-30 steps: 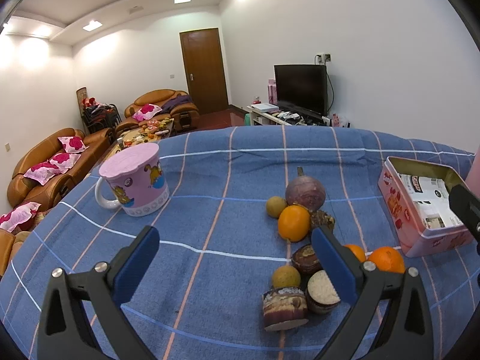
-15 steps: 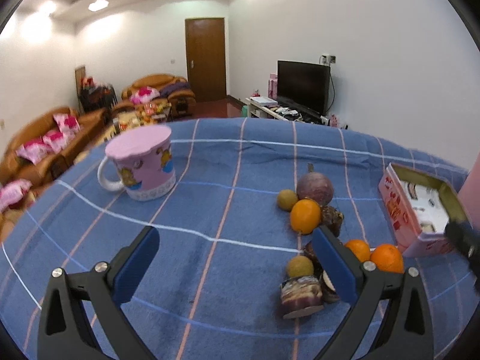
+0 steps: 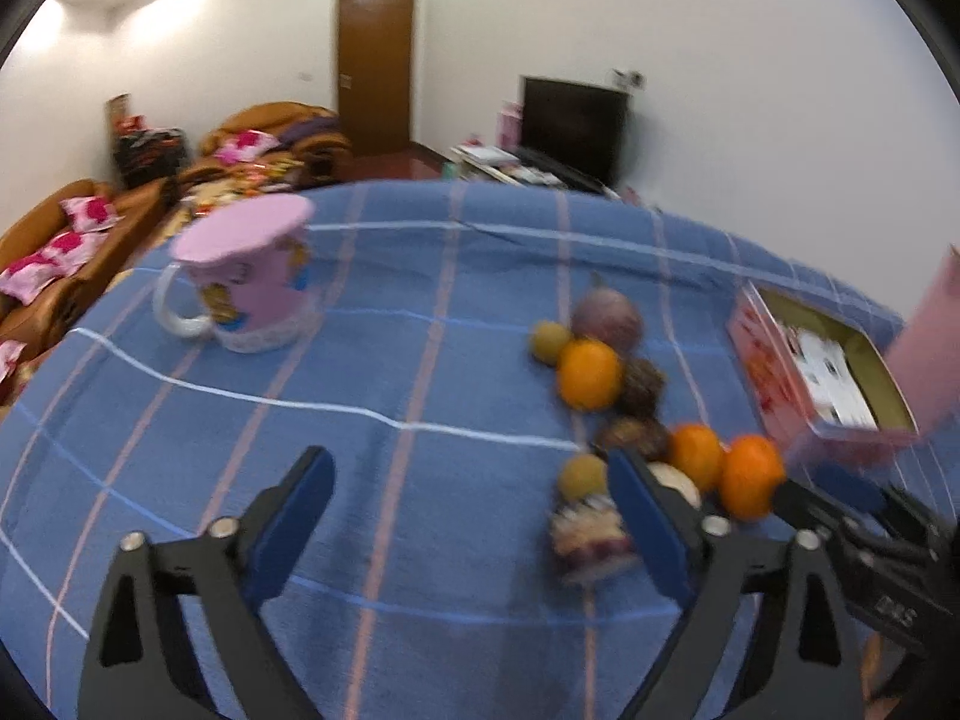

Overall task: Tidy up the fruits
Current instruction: 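Grasp the brown labelled can with the left tool while the right tool grasps the large orange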

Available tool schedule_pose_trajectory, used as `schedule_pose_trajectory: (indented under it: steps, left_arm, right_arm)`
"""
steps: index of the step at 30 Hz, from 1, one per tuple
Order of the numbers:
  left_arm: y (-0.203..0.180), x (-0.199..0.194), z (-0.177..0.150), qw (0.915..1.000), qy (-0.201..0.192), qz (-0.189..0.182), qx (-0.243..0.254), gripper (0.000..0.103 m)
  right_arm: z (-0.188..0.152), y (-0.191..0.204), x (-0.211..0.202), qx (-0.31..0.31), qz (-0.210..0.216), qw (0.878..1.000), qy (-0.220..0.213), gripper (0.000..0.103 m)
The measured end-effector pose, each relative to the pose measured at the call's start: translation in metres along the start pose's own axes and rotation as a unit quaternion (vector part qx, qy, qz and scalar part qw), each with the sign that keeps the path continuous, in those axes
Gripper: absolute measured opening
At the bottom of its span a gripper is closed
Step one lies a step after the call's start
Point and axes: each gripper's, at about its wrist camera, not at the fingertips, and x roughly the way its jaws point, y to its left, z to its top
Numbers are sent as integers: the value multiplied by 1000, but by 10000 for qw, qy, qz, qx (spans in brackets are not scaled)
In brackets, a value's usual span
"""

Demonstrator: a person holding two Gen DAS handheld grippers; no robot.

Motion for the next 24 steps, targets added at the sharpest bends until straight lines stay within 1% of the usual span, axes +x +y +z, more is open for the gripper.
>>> schedule_pose_trajectory:
  steps: [3, 5, 7, 8, 10, 11, 13, 14, 17, 19, 20, 21, 24]
  left_arm:
    - [-15, 7, -5, 9991, 224, -15, 353, 75]
    - [-22, 7, -6, 9984, 260, -130, 487, 73]
    - [-27, 7, -9, 9977, 278, -139, 608, 72]
    - [-28, 6, -9, 9975, 278, -162, 624, 70]
    - [-28, 6, -9, 9974, 303, -281, 593, 64]
    - [-28, 7, -10, 9972, 333, -353, 563, 63]
    - [-29, 9, -11, 9963, 424, -510, 552, 58]
    - [-31, 8, -12, 9960, 418, -535, 579, 55]
    - [-31, 9, -12, 9952, 454, -654, 568, 50]
    - [-27, 10, -12, 9927, 589, -961, 423, 37]
    - [-25, 10, -12, 9909, 658, -1117, 360, 35]
    - [-24, 11, -11, 9904, 671, -1164, 330, 35]
    - [-27, 11, -12, 9907, 687, -1102, 396, 37]
  right_arm:
    - [1, 7, 10, -179, -71, 9997, 124, 70]
    - [3, 10, 16, -215, -52, 9995, 215, 70]
    - [4, 12, 24, -227, -43, 9990, 386, 70]
    - [4, 12, 28, -223, -52, 9986, 477, 70]
    - [6, 11, 35, -166, -52, 9980, 604, 65]
    - [7, 10, 35, -155, -48, 9982, 573, 62]
    - [7, 9, 36, -150, 2, 9981, 590, 58]
    - [7, 10, 35, -183, 28, 9981, 592, 50]
    - [5, 15, 34, -292, 9, 9978, 599, 49]
    - [4, 12, 31, -225, 56, 9980, 591, 49]
    - [3, 9, 28, -165, 90, 9981, 581, 49]
    - [1, 7, 26, -110, 108, 9983, 565, 48]
    - [-2, 1, 21, -11, 137, 9984, 555, 49]
